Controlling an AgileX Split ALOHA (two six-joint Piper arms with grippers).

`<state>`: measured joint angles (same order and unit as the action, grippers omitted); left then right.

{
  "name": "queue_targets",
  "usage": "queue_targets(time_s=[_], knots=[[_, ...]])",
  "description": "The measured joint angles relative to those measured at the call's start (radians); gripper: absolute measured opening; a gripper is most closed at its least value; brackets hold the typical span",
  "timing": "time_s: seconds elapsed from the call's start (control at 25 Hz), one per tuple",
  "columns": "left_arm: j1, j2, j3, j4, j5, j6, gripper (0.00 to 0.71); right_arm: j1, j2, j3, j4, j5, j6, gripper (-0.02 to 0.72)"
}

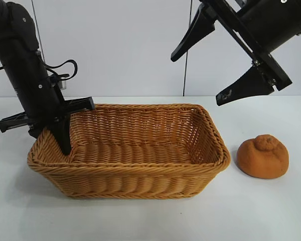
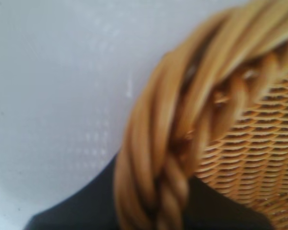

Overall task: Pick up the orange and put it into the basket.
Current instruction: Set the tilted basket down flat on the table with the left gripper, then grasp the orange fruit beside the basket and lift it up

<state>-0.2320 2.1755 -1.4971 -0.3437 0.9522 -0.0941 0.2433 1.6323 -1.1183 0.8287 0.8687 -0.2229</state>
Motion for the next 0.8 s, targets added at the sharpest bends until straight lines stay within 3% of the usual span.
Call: queue_targets(time_s=[0.16, 0.24, 0.36, 0.52, 0.8], knots=[[0.0, 0.0, -0.029, -0.013, 0.057, 0.003, 0.407, 0.0, 0.0, 0.0, 0.0, 0.002, 0.0, 0.664], [0.0, 0.0, -0.062, -0.012, 0.094, 0.004, 0.514, 0.0, 0.0, 0.0, 0.0, 0.002, 0.0, 0.664], [0.0, -0.015, -0.122, -0.002, 0.144, 0.004, 0.563, 0.0, 0.0, 0.0, 0.0, 0.002, 0.0, 0.664], [0.0, -0.066, -0.215, 0.031, 0.213, 0.007, 0.577, 0.0, 0.0, 0.0, 0.0, 0.002, 0.0, 0.664], [0.01, -0.151, -0.309, 0.271, 0.256, -0.006, 0.58, 0.0, 0.0, 0.0, -0.001, 0.002, 0.0, 0.664]])
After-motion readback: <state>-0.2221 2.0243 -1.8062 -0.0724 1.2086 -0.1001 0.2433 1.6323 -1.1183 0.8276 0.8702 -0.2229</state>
